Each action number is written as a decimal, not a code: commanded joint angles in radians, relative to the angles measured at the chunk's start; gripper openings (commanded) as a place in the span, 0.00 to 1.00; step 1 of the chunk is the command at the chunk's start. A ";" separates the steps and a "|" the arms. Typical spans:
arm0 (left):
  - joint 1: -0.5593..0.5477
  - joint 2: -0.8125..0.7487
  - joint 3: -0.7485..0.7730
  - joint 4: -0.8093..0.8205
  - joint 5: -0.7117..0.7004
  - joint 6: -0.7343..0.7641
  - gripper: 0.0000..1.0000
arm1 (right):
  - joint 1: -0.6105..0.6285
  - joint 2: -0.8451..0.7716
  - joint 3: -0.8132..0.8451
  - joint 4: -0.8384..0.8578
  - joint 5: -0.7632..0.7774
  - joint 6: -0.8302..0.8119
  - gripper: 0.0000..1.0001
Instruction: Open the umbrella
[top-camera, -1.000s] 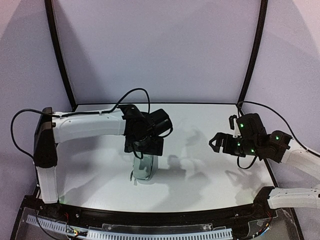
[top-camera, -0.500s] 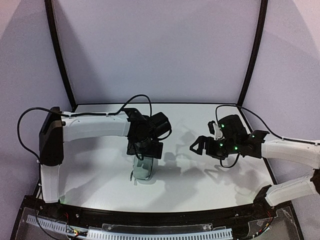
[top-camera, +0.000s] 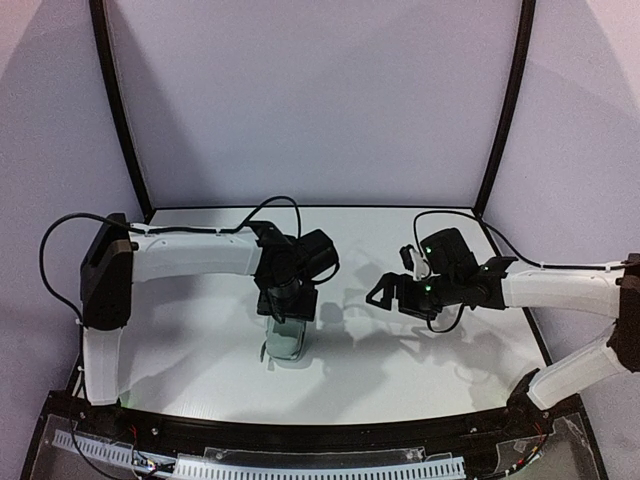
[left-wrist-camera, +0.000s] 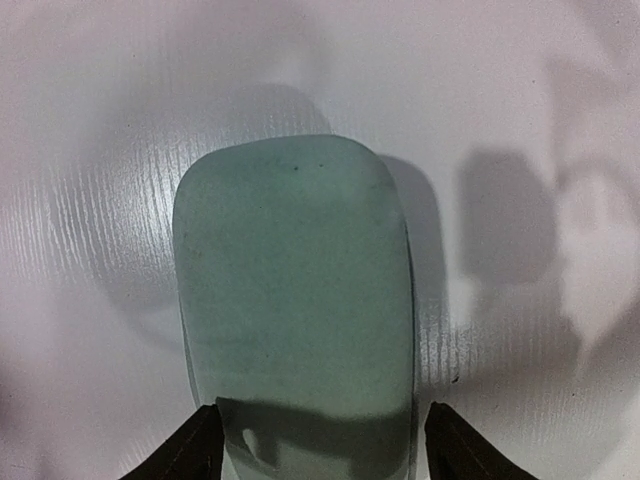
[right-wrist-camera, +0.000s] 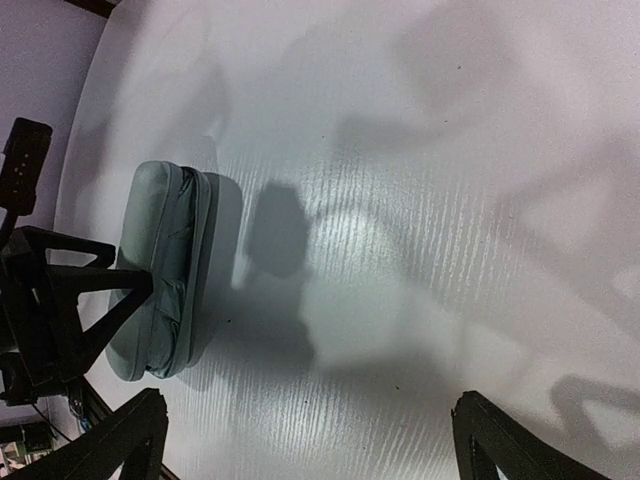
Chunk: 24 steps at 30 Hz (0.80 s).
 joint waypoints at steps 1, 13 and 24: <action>0.013 -0.004 -0.022 0.020 0.035 0.005 0.70 | 0.001 0.010 0.036 0.027 -0.018 -0.017 0.99; 0.028 -0.005 -0.040 0.030 0.048 0.007 0.65 | 0.029 0.139 0.096 0.100 -0.118 -0.021 0.97; 0.030 -0.014 -0.053 0.052 0.078 0.001 0.50 | 0.073 0.507 0.368 0.141 -0.268 0.042 0.74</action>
